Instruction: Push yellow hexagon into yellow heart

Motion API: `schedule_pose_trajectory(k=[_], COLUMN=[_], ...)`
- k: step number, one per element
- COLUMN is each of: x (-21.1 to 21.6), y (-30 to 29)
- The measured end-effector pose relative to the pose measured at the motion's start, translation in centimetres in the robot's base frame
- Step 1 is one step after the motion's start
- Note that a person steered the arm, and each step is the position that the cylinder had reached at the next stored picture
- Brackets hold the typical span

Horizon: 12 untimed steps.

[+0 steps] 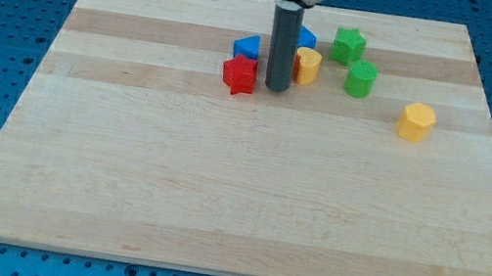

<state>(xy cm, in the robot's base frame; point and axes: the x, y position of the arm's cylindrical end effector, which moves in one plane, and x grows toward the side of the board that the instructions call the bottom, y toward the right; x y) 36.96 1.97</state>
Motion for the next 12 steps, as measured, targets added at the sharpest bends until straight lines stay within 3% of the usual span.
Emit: schedule_pose_trajectory(k=[3,4,5,6,7,8,9,11,12], x=[-2.2,0.5,7.2,10.8,10.8,8.6,6.7,7.3,9.3], y=[-1.4,-1.0,1.9,11.2,20.1,22.0,22.1,11.4,19.8])
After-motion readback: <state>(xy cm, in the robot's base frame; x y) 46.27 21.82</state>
